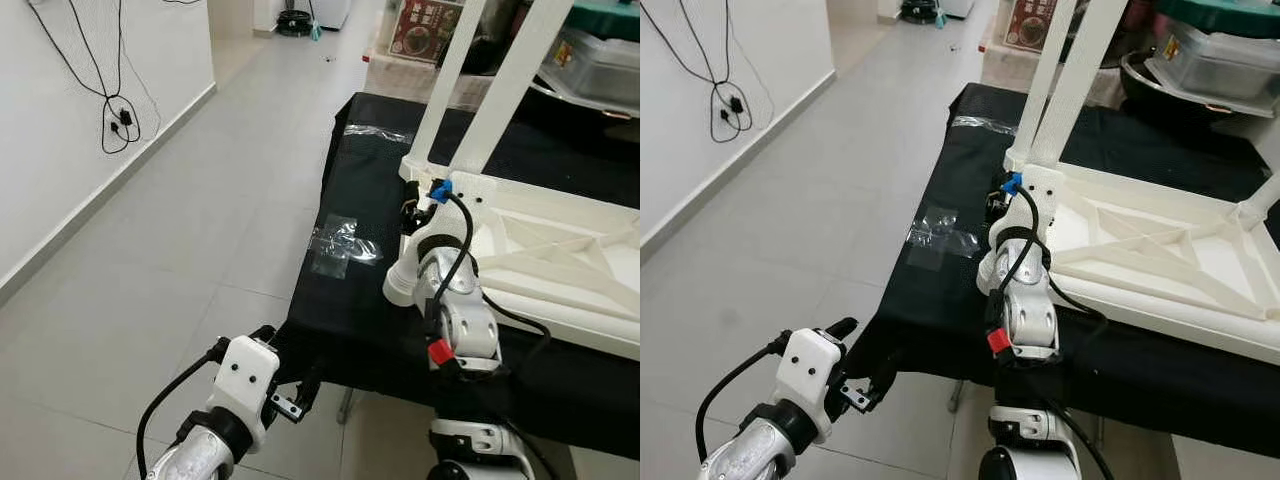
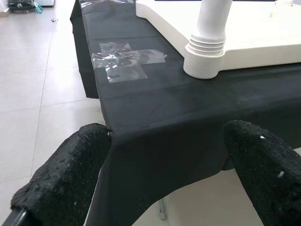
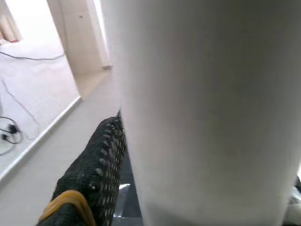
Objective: Building children table
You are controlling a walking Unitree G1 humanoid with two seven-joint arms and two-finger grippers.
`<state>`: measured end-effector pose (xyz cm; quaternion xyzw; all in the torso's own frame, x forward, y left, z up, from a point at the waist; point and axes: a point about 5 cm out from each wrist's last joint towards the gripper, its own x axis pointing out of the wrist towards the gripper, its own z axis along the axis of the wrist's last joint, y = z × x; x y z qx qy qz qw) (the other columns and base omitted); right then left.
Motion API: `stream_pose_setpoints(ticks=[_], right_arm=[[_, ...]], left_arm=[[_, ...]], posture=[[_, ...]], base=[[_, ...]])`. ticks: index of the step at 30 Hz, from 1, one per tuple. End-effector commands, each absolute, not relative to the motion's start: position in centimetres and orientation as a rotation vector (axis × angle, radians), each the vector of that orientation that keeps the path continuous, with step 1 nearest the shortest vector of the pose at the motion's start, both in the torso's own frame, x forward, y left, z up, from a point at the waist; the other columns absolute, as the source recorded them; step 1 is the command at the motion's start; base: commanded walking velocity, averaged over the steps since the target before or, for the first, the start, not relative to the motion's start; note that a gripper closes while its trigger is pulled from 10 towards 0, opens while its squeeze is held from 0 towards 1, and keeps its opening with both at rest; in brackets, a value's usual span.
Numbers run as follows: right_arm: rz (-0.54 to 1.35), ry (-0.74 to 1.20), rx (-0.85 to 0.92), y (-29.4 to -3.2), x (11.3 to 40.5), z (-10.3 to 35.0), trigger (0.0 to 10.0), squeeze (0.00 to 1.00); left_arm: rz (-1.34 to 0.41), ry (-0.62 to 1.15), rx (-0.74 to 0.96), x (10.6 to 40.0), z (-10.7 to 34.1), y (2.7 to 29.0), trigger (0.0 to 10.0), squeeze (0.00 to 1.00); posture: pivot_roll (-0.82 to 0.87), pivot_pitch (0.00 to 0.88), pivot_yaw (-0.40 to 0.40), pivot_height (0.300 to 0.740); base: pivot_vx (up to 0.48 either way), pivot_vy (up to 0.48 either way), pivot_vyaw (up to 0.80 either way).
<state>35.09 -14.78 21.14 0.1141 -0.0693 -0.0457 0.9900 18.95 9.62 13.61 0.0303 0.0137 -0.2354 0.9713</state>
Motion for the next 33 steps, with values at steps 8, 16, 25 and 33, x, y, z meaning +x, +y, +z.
stream_pose_setpoints(ticks=[8, 16, 25, 33], right_arm=[[0.664, -0.141, 0.319, -16.4, 35.5, 23.0, 10.0, 0.00], [1.223, -0.014, 0.212, -13.4, 33.3, 21.4, 10.0, 0.00], [1.159, -0.021, 0.236, -10.3, 35.6, 21.7, 0.0, 0.00], [0.678, -0.031, 0.168, -11.2, 37.1, 21.2, 0.0, 0.00]], left_arm=[[-0.480, 0.037, 0.063, 18.9, 13.3, 9.6, 10.0, 0.00], [-0.476, 0.036, 0.063, 18.7, 13.4, 9.6, 10.0, 0.00], [-0.471, 0.039, 0.062, 18.7, 13.6, 9.7, 10.0, 0.00], [-0.476, 0.040, 0.058, 18.8, 13.5, 9.7, 10.0, 0.00]], posture=[[0.13, 0.077, -0.124, 0.740], [0.14, 0.092, -0.126, 0.740], [0.14, 0.114, -0.121, 0.740], [0.13, 0.114, -0.121, 0.740]], base=[[0.000, 0.000, 0.00], [0.000, 0.000, 0.00], [0.000, 0.000, 0.00], [0.000, 0.000, 0.00]])
